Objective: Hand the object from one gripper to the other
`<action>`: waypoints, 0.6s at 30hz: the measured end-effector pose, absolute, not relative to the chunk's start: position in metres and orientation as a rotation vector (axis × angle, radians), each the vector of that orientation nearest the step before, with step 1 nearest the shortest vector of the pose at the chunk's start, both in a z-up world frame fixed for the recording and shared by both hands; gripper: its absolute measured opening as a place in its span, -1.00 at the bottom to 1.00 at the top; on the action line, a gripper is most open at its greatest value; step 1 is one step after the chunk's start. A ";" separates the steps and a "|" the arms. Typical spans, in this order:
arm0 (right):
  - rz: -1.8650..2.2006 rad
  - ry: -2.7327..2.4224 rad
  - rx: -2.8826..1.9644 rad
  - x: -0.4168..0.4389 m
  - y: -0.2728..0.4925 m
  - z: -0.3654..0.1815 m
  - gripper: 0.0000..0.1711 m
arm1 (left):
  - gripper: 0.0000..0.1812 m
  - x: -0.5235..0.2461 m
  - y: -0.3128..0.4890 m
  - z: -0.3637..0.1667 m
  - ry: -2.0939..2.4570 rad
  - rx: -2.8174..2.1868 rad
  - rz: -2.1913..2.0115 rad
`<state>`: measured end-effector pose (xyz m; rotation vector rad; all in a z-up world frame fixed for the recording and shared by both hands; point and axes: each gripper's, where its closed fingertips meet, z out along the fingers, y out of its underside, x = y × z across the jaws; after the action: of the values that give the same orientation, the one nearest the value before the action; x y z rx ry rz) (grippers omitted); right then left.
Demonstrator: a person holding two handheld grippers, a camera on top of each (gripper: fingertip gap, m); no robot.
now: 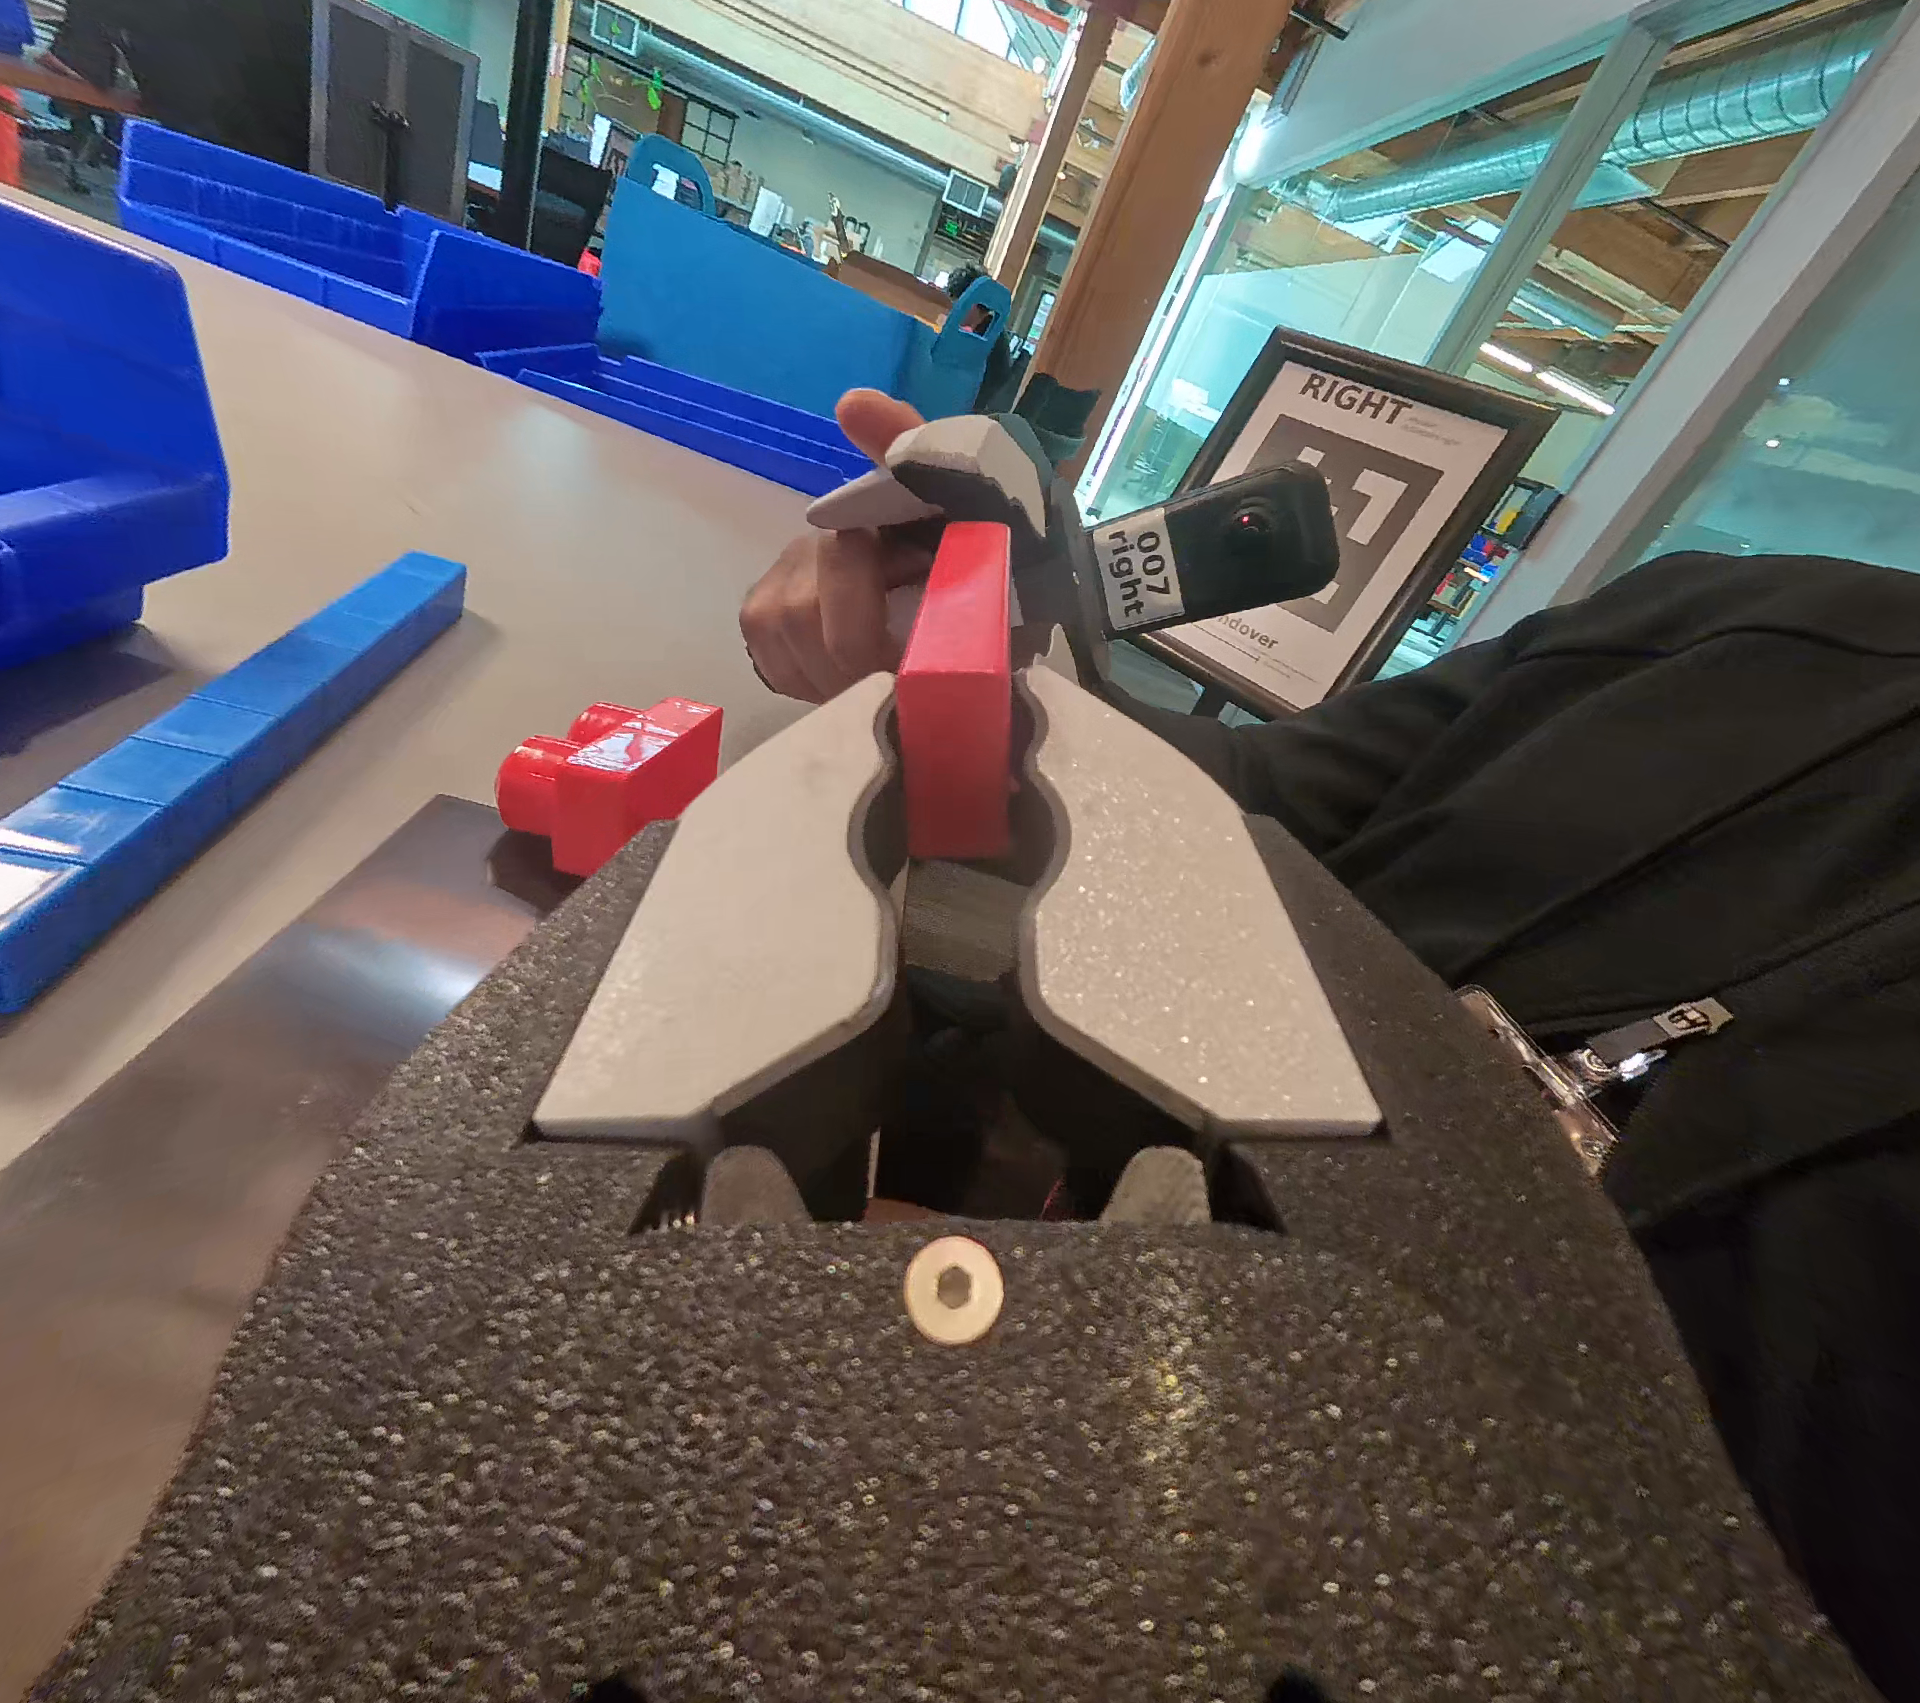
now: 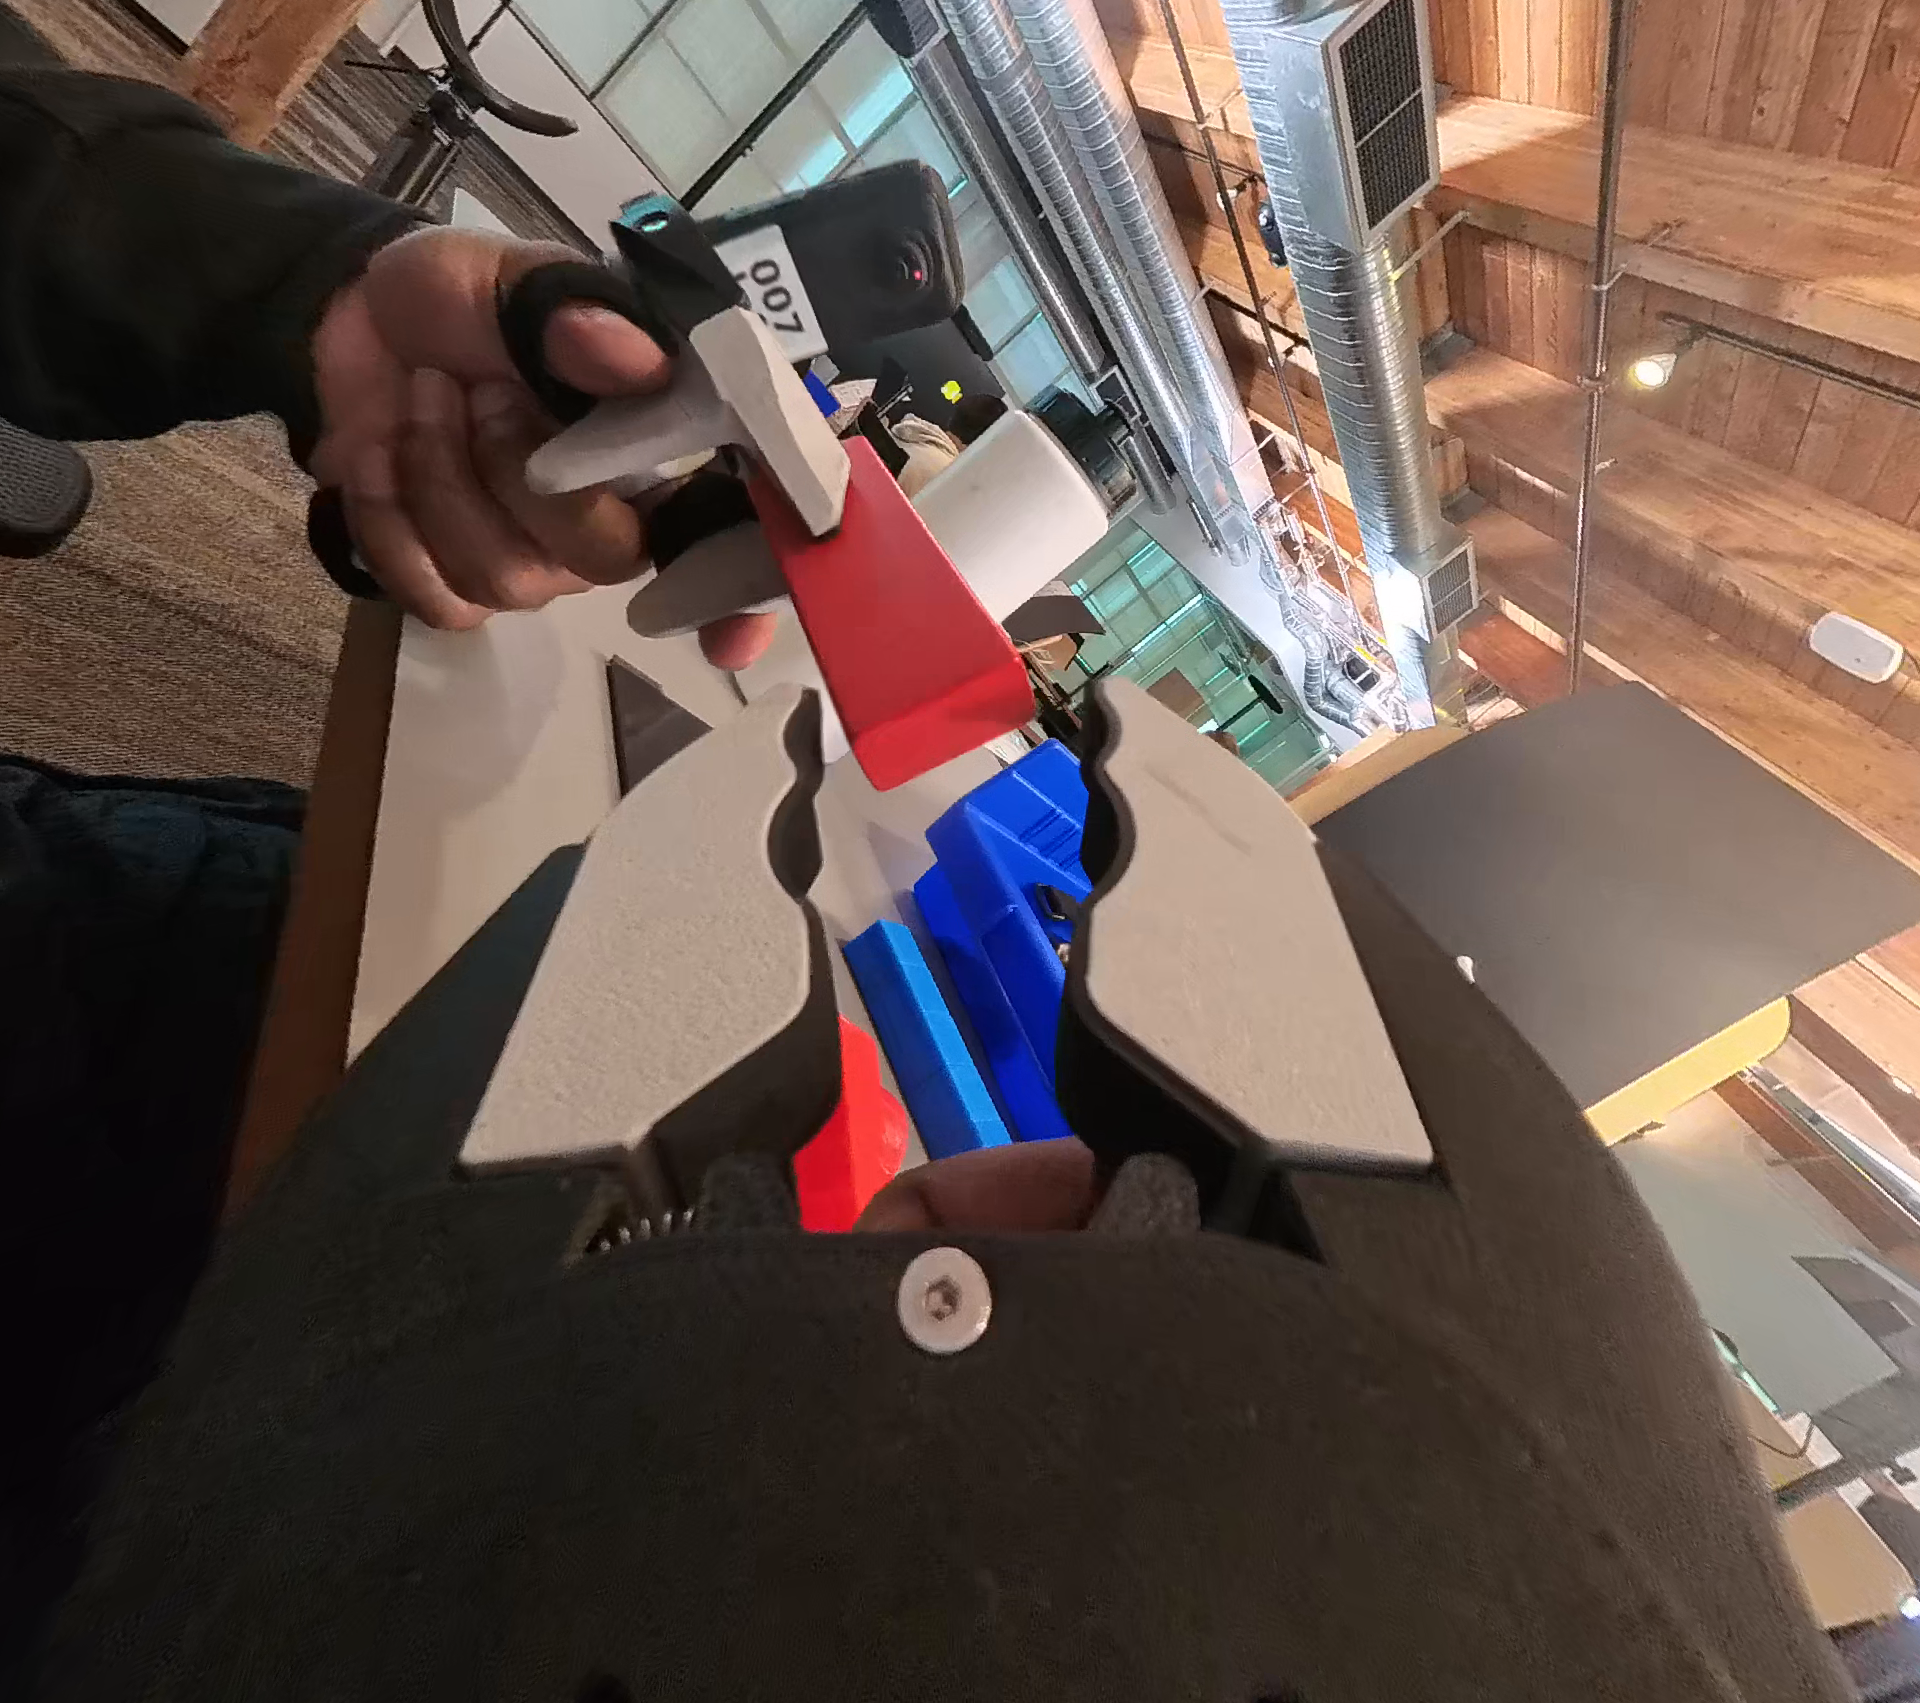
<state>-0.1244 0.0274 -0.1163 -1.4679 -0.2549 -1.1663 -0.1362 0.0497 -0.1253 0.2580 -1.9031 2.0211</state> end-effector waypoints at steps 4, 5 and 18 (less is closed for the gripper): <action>-1.163 -0.273 -1.478 -0.126 0.029 -0.119 -0.49 | -0.80 -0.136 0.049 -0.128 -1.892 0.281 1.977; -1.166 -0.278 -1.481 -0.126 0.030 -0.120 -0.50 | -0.80 -0.136 0.049 -0.128 -1.893 0.292 1.969; -1.185 -0.325 -1.542 -0.126 0.038 -0.132 -0.58 | -0.80 -0.136 0.047 -0.134 -1.890 0.346 1.900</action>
<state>-0.1263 0.0385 -0.1317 -1.5415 -0.3252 -1.1846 -0.1355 0.0472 -0.1337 0.3463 -1.8905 1.9000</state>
